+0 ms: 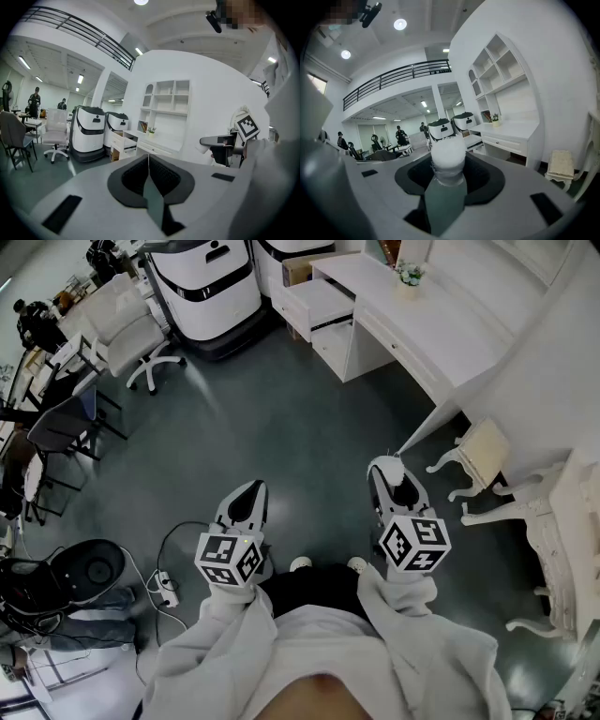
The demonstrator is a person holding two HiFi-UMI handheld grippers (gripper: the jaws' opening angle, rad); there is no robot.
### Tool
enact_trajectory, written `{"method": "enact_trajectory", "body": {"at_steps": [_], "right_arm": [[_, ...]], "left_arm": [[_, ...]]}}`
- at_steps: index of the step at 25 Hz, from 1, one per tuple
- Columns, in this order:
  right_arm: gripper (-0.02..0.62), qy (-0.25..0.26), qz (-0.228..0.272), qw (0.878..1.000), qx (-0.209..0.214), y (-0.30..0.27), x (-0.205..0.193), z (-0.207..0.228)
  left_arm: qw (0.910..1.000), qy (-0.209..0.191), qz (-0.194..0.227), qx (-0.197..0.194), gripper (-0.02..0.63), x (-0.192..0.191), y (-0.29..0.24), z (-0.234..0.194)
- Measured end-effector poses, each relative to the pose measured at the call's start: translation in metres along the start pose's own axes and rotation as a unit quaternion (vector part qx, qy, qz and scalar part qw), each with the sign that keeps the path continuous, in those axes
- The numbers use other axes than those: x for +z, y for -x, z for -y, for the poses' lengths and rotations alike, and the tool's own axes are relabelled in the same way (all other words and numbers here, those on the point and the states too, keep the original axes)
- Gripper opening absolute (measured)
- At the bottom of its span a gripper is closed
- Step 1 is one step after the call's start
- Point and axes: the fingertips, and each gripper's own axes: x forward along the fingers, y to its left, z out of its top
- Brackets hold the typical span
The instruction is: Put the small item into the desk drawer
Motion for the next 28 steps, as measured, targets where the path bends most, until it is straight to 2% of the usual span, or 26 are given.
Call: {"method": "enact_trajectory", "body": {"at_steps": [12, 19, 22, 28], "right_arm": [[0.193, 0.007, 0.009, 1.0, -0.022, 0.012, 0.0, -0.033], [0.193, -0.001, -0.001, 1.0, -0.03, 0.01, -0.02, -0.055], [0.193, -0.004, -0.007, 0.999, -0.037, 0.009, -0.024, -0.058], [0.193, -0.002, -0.01, 0.999, -0.041, 0.005, -0.026, -0.051]], "left_arm": [[0.9998, 0.005, 0.008, -0.02, 0.021, 0.003, 0.02, -0.015], [0.9989, 0.038, -0.003, -0.025, 0.021, -0.011, 0.034, -0.035], [0.9979, 0.062, 0.003, -0.02, 0.023, -0.012, 0.036, -0.044], [0.9982, 0.056, 0.001, -0.023, 0.021, -0.017, 0.023, -0.047]]}}
